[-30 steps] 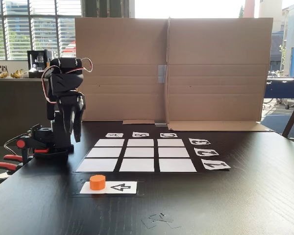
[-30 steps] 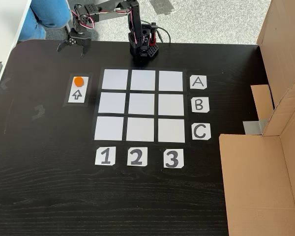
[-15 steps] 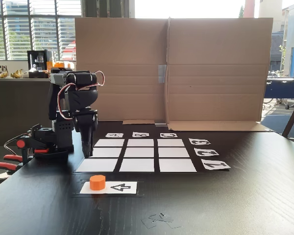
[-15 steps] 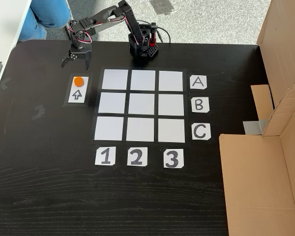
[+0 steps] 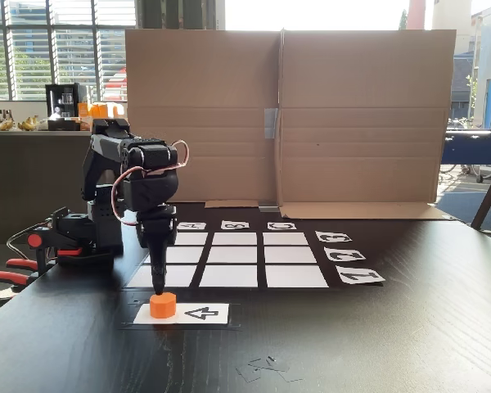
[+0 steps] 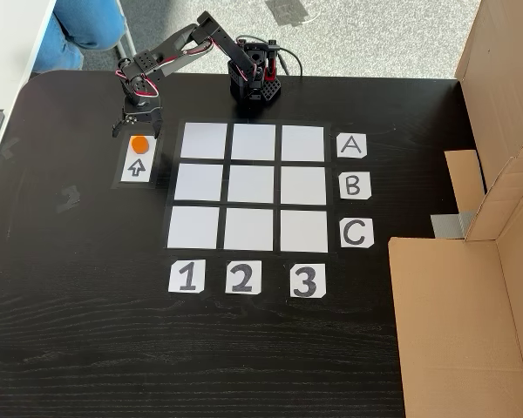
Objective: Pick up the round, orange token and place it in the grid on square A2.
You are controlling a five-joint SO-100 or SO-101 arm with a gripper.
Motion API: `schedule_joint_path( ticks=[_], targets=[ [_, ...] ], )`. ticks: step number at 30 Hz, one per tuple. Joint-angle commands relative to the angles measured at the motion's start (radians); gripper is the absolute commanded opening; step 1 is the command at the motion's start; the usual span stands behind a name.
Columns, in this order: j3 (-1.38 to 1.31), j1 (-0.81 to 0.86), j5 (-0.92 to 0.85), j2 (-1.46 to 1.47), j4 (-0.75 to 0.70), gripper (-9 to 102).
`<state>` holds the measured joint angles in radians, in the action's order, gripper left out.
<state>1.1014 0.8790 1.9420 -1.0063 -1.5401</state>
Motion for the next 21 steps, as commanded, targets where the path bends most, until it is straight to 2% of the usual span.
schedule_joint_path(
  ticks=[1, 21],
  targets=[
    [-0.051, -0.015, 0.014, 0.012, -0.006, 44],
    [-0.132, -0.012, 0.055, 0.143, -0.015, 44]
  ],
)
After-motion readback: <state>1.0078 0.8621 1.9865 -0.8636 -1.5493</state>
